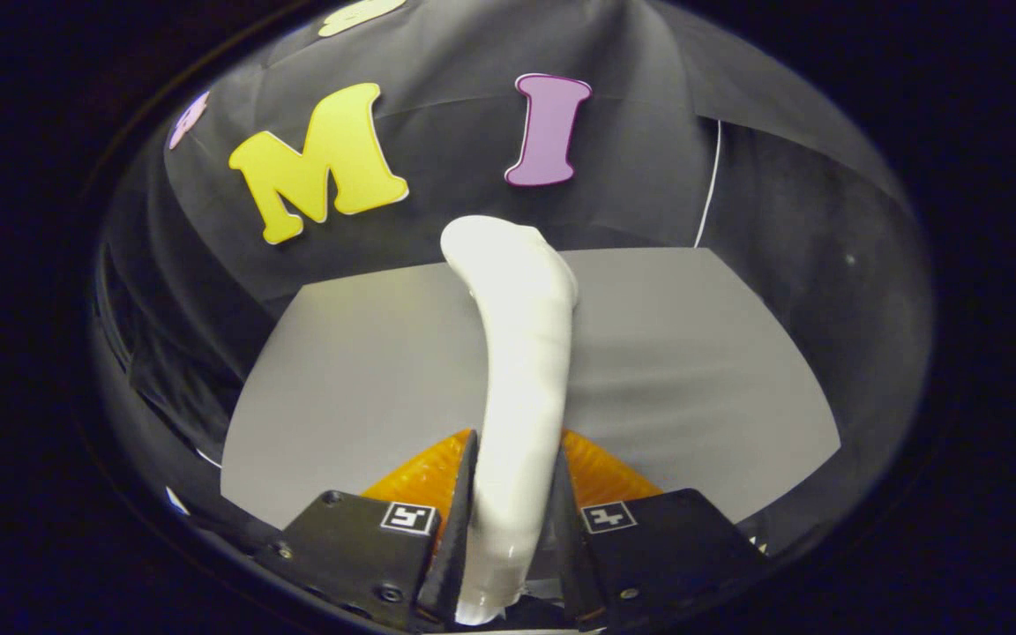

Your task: Iron the clothes twice with a garment steamer, once on the left side and once on the right side.

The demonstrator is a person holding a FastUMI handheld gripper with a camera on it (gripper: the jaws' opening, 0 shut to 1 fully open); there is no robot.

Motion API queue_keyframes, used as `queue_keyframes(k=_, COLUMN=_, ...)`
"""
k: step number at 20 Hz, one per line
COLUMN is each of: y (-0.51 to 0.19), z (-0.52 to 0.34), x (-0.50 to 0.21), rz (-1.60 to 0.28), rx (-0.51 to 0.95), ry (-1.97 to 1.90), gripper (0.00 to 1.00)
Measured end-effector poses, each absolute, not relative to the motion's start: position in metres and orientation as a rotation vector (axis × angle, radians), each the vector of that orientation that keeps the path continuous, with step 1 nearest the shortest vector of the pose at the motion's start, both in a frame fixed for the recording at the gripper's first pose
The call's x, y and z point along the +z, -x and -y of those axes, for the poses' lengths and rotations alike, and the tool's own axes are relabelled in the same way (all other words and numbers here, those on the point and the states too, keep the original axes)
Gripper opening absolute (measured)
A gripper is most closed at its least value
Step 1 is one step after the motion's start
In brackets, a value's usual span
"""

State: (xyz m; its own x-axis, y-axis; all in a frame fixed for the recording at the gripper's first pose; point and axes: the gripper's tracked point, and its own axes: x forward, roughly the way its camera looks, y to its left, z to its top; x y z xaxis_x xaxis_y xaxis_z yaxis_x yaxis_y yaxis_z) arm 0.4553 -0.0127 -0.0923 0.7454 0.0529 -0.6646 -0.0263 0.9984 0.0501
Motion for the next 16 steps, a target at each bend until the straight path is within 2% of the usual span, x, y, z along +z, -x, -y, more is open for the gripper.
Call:
queue_keyframes(k=3, y=-0.453, z=0.006, x=-0.094, rz=-0.726, rx=0.098, ry=-0.083, gripper=0.41)
queue_keyframes(k=6, y=-0.441, z=-0.003, x=-0.093, rz=-0.718, rx=0.13, ry=-0.102, gripper=0.35)
queue_keyframes(k=10, y=-0.421, z=-0.011, x=-0.073, rz=-0.629, rx=0.117, ry=-0.101, gripper=0.35)
queue_keyframes(k=16, y=-0.372, z=-0.038, x=0.019, rz=-0.368, rx=0.098, ry=-0.116, gripper=0.34)
